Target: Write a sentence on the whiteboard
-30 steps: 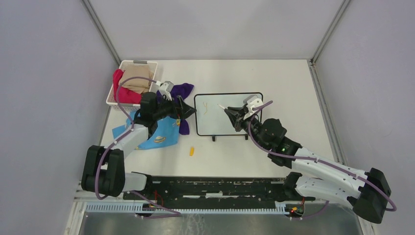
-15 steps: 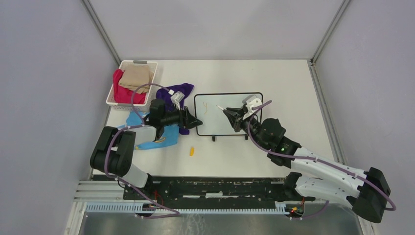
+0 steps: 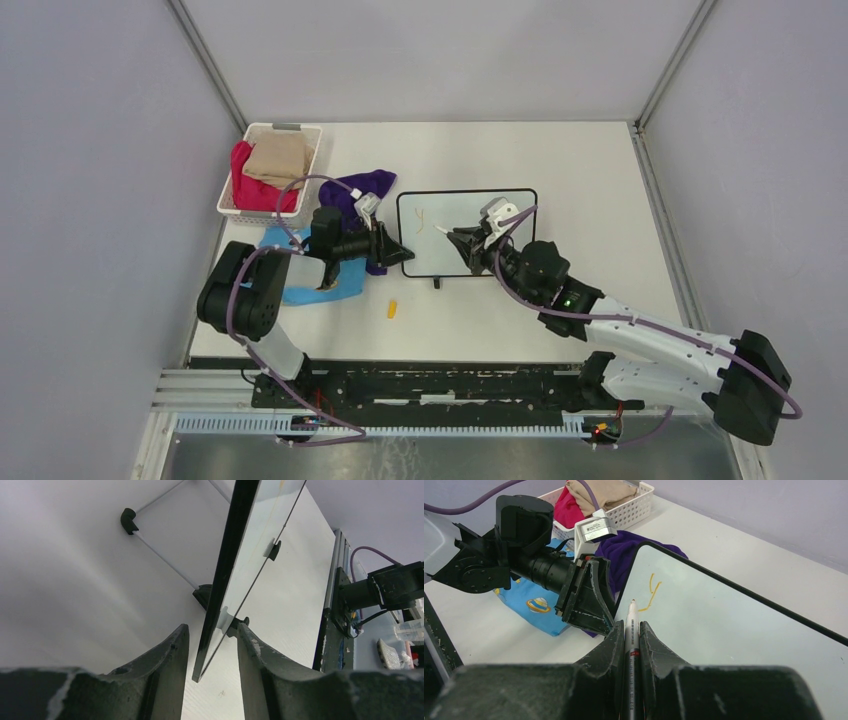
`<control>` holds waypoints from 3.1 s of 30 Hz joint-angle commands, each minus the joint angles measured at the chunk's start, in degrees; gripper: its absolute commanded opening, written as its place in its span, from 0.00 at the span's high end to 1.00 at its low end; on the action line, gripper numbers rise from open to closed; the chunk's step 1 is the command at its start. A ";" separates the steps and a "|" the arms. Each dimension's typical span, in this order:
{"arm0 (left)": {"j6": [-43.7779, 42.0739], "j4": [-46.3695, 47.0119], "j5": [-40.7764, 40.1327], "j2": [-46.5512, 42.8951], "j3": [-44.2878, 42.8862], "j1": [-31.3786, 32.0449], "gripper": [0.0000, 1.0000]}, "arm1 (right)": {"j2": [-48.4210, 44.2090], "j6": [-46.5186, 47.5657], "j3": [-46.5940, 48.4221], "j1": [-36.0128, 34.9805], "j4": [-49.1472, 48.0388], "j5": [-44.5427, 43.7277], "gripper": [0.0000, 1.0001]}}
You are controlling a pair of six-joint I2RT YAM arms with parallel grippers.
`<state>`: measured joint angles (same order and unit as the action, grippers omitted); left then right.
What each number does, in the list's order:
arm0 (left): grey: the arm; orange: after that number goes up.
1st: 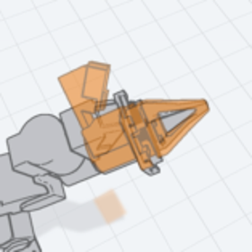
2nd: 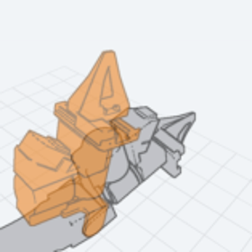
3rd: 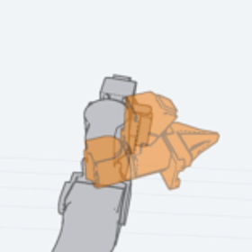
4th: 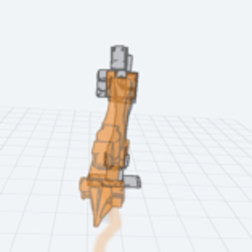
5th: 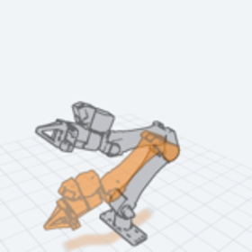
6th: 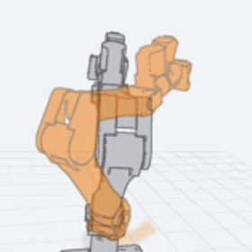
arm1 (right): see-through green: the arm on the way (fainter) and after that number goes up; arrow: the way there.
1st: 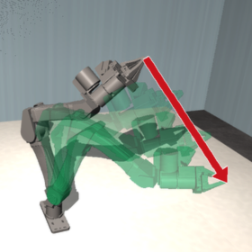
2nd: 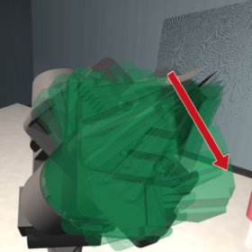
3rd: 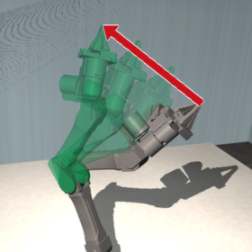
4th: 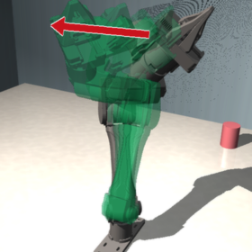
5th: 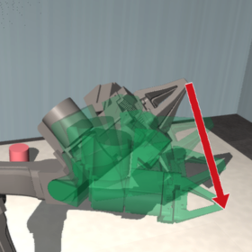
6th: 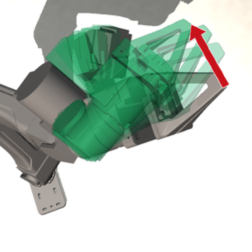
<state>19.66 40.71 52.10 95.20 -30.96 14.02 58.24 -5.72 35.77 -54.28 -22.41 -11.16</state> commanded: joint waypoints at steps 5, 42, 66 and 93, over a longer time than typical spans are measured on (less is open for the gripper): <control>0.92 5.22 2.52 2.09 -0.07 0.30 0.58 | 1.87 0.01 3.67 -0.57 -2.63 1.18 1.00; -1.02 1.85 2.11 3.02 -1.12 1.01 0.79 | 17.04 1.82 10.83 -1.67 -4.72 -14.19 1.00; 29.16 42.78 8.15 12.61 -0.90 -0.57 0.56 | 7.60 2.46 6.42 -1.86 -2.55 -5.30 1.00; 12.73 21.93 5.99 10.67 -1.47 -0.52 0.82 | 13.13 2.75 7.48 -1.84 -3.34 -11.35 1.00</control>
<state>35.97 66.85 58.83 106.85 -32.21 13.52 69.10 -3.51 41.01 -55.88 -23.46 -18.35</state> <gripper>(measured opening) 0.259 0.174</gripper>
